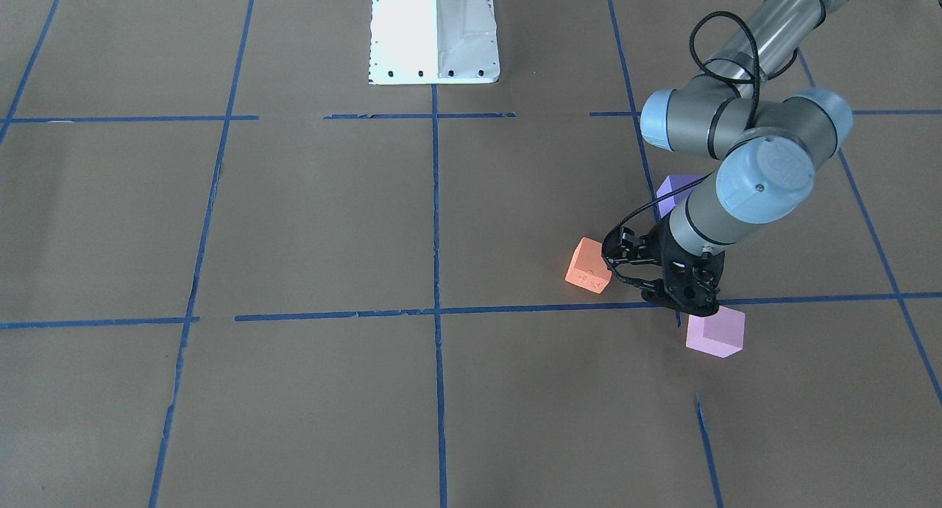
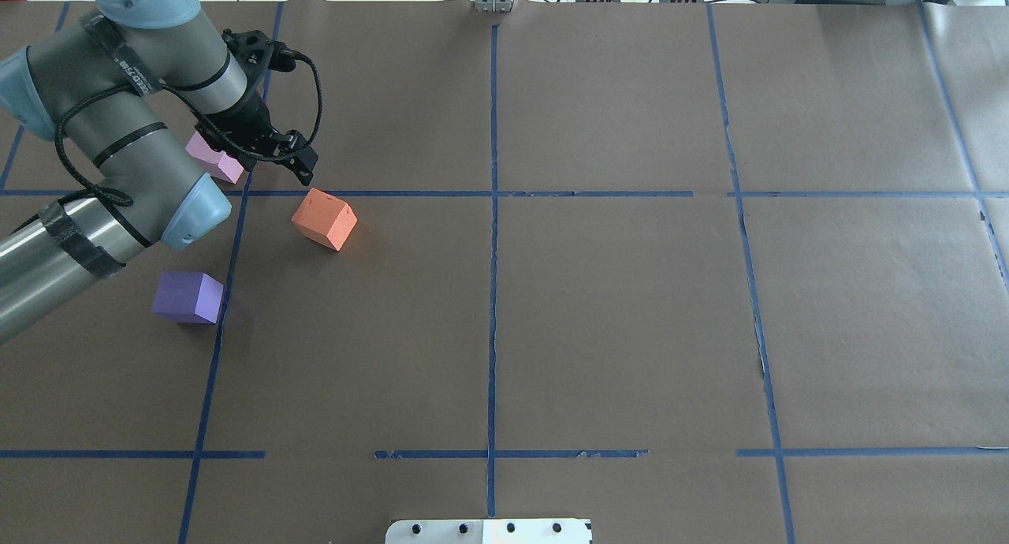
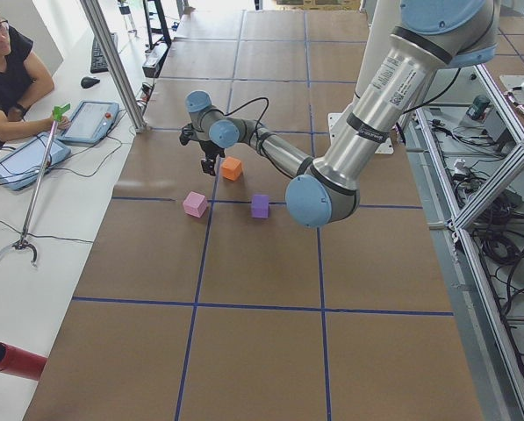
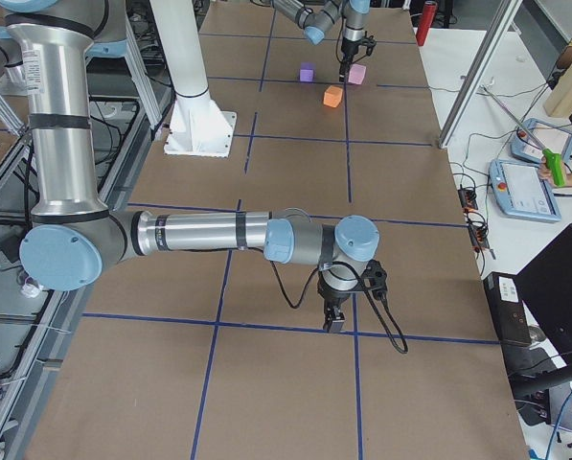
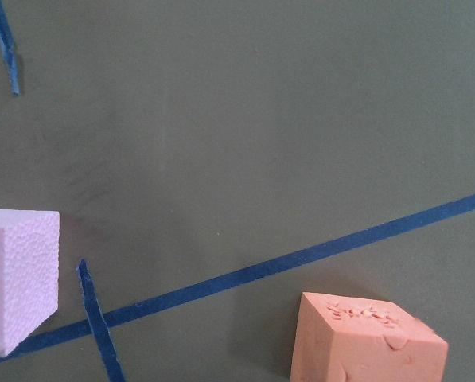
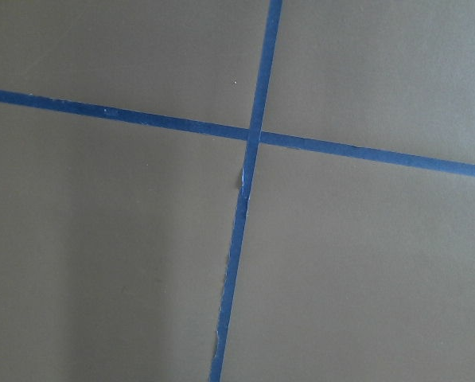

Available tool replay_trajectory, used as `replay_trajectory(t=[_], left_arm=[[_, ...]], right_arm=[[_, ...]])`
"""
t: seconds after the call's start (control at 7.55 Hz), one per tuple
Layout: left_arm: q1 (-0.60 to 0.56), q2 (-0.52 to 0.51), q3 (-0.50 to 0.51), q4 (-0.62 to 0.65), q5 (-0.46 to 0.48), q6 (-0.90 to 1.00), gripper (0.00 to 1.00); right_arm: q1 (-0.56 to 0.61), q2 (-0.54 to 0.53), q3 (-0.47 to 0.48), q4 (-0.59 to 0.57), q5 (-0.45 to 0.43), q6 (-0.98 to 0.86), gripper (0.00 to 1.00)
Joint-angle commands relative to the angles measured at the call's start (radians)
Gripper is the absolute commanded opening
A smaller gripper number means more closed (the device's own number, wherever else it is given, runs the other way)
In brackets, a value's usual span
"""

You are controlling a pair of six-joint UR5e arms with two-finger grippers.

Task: Arrange blocks in a line
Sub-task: 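Move the left gripper over the orange cube and lower onto it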

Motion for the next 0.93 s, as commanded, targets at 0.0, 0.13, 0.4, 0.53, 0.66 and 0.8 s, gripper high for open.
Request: replay_trajectory(t=[0.0,0.13,0.4,0.53,0.66,0.8], left_arm=[[0.059,-0.024,-0.002,0.003,0.03,-0.079,0.99],[0.076,-0.024,-0.003,0.003,0.042,-0.087,0.99],[0.105,-0.015,0.001,-0.005,0.086,-0.084,0.99],[0.124,-0.014,0.003,-0.007,0.093,-0.081,0.99],[0.124,-0.012,0.004,-0.008,0.091,-0.078,0.99],[0.124,-0.009,0.004,-0.013,0.091,-0.075,0.99]], right_arm=[[0.0,-0.001,0.0,0.0,0.0,0.0,1.0],[0.0,-0.001,0.0,0.0,0.0,0.0,1.0],[0.0,-0.001,0.0,0.0,0.0,0.0,1.0],[0.0,-0.001,0.0,0.0,0.0,0.0,1.0],[0.0,-0.001,0.0,0.0,0.0,0.0,1.0],[0.0,-0.001,0.0,0.0,0.0,0.0,1.0]])
